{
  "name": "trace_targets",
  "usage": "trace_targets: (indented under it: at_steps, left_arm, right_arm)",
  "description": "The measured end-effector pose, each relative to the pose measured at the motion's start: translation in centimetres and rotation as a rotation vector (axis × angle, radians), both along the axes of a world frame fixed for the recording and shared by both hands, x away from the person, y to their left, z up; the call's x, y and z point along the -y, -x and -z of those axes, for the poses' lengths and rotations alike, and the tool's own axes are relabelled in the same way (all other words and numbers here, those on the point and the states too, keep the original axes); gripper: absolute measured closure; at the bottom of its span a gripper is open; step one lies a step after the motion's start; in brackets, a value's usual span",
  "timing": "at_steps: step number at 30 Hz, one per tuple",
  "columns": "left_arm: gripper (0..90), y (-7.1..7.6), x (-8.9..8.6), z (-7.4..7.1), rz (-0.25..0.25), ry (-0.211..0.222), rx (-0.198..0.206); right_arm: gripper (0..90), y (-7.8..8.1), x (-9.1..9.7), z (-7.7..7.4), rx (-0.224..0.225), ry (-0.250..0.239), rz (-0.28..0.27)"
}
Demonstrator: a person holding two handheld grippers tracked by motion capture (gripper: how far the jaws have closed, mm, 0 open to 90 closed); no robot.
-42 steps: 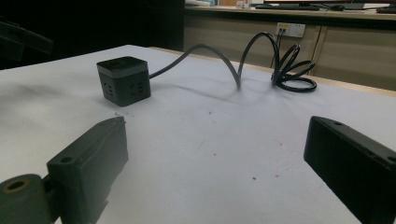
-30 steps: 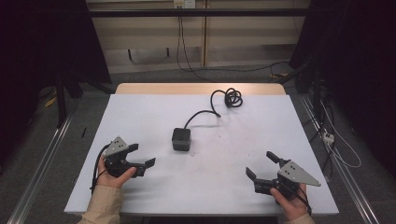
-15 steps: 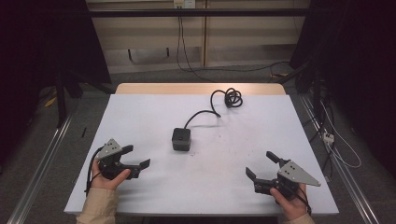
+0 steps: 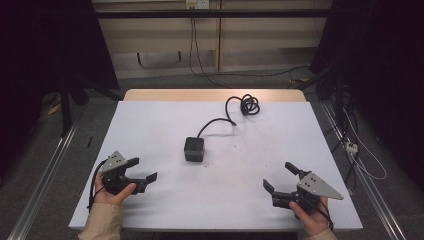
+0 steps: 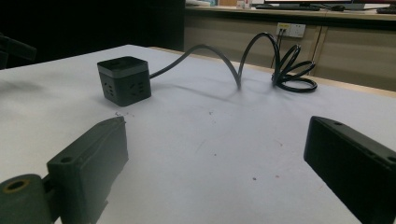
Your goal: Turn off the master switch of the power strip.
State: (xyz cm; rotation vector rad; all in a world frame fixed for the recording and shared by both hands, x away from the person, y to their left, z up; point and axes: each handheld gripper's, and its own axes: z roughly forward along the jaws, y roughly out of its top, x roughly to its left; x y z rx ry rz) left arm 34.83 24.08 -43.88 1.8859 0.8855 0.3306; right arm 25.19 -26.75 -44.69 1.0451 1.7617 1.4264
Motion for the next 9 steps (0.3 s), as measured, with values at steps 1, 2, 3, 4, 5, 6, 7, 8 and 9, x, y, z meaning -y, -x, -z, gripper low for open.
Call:
trace_targets:
  at_steps: [1,2,3,4,5,6,7,8,9]
  left_arm:
    - [6.5,0.03,-0.03,0.02,-0.002,0.001,0.001]
    - [6.5,0.02,-0.13,0.03,-0.002,-0.005,0.006]
    - [6.5,0.03,-0.13,0.06,-0.003,-0.003,0.006]
    - [6.4,0.03,-0.14,0.1,-0.006,-0.004,0.005]
    - [6.4,-0.01,-0.16,0.14,-0.007,-0.008,0.005]
    - [6.3,-0.02,-0.12,0.21,-0.01,-0.008,0.002]
    - [6.3,-0.05,-0.1,0.24,-0.009,-0.01,0.001]
    - [6.3,-0.08,-0.07,0.28,-0.009,-0.01,0.0]
    - [6.3,-0.12,-0.07,0.28,-0.007,-0.019,0.0]
  right_arm:
    - [5.8,0.0,0.0,0.0,0.0,-0.001,0.0]
    - [5.7,0.0,0.01,-0.01,-0.001,0.0,-0.001]
    - [5.7,0.0,0.0,-0.01,-0.001,0.001,-0.001]
    - [5.7,-0.01,0.0,-0.01,-0.001,0.0,-0.001]
    - [5.7,0.0,0.0,-0.01,-0.001,0.0,-0.002]
    - [5.7,0.0,-0.01,-0.02,-0.001,0.001,-0.001]
    - [5.7,-0.01,-0.01,-0.02,0.0,0.001,-0.002]
    - [5.7,0.0,0.0,-0.02,0.001,0.002,-0.003]
    - [5.8,-0.01,0.0,-0.02,0.001,0.002,-0.002]
